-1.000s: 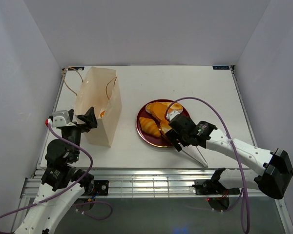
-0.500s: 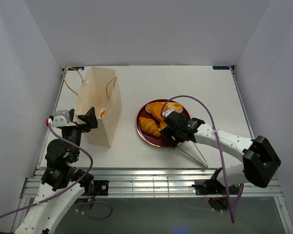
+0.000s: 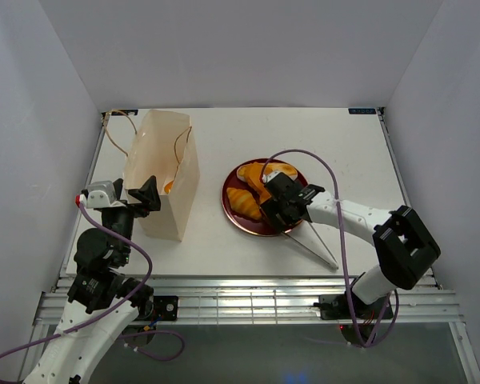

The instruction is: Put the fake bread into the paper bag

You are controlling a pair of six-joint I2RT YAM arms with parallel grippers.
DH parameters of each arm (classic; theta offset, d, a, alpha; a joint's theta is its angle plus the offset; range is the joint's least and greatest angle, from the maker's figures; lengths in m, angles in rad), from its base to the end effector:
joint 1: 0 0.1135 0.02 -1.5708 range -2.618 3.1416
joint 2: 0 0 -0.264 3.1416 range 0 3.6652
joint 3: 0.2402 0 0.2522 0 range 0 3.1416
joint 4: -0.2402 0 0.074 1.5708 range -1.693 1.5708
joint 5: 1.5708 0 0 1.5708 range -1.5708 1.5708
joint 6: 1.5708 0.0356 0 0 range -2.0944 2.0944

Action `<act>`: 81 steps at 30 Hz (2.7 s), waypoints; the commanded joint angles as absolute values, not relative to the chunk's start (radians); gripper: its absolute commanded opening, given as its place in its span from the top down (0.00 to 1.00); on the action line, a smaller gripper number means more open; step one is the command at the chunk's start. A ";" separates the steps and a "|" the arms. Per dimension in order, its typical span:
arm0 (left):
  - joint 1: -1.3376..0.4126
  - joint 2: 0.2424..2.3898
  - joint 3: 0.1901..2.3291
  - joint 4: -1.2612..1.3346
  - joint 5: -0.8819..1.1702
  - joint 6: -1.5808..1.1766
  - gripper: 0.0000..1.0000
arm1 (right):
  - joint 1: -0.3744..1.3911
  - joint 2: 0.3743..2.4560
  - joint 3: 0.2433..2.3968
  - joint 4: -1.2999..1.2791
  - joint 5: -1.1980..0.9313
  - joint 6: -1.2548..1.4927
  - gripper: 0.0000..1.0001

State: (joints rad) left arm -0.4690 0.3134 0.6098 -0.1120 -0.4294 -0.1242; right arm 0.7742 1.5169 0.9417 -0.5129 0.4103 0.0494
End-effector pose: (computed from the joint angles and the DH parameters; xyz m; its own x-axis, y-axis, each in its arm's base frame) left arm 0.0871 -0.0275 0.3433 0.1566 -0.2056 -0.9660 0.0658 0.9781 -0.1975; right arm 0.2197 0.1950 0.1997 -0.6576 -0.5797 -0.4811 -0.4768 0.8147 -0.3300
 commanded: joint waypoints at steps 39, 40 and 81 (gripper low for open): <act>-0.474 0.336 0.612 -0.109 -0.391 -0.129 0.02 | 0.652 1.188 0.787 -0.272 0.244 -0.232 0.10; -0.474 0.336 0.612 -0.109 -0.388 -0.130 0.02 | 0.646 1.169 0.766 -0.249 0.215 -0.250 0.10; -0.474 0.347 0.614 -0.109 -0.357 -0.132 0.02 | 0.566 1.463 0.723 -0.072 0.077 -0.281 0.10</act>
State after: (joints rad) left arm -0.4690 0.3378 0.6098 -0.1116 -0.3759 -0.1284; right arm 0.5747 1.4391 0.7025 -0.1177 0.0891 -0.2707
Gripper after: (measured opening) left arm 0.979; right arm 0.903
